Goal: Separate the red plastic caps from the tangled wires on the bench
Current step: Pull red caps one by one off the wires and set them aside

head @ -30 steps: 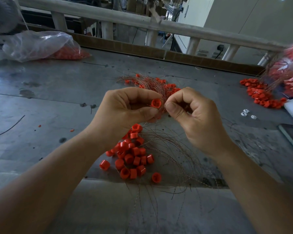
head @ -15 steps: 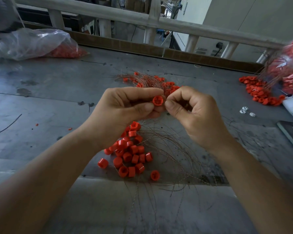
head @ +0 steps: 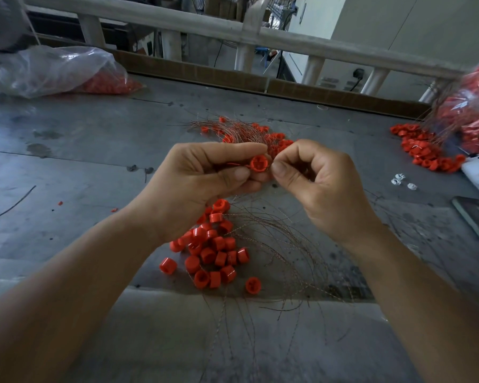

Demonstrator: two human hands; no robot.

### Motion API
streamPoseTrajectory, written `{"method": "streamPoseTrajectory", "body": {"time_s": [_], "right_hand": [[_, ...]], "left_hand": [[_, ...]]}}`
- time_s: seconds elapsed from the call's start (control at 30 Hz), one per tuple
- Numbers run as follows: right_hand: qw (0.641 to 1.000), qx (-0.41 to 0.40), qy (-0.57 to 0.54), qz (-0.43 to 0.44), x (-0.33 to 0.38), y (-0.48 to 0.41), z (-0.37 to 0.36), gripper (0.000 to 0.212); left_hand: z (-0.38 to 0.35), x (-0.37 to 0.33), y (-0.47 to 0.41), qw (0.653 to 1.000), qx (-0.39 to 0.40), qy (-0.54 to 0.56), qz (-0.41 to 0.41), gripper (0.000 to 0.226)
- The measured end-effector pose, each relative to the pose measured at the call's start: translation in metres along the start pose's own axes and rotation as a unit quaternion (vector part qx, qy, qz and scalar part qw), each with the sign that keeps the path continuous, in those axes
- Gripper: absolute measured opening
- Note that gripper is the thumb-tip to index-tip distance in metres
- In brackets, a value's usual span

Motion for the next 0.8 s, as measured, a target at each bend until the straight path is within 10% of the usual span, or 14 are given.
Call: {"method": "streamPoseTrajectory", "body": {"time_s": [0.8], "right_hand": [[0.996,-0.006,-0.079,-0.029,-0.0006,0.0002,0.0006,0.013]], "left_hand": [[-0.0010,-0.0006,-0.0004,0.999,-0.001,0.054,0.008,0.024]]}}
Point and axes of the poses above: each hand's wrist, its own y-axis away from the middle knuckle, its own z-axis out of the back of the hand, x = y × z, the point moved 6 cm from there along -y, towards the middle knuckle, and after that the axes turned 7 degrees about -x, right-handed, at the moved point
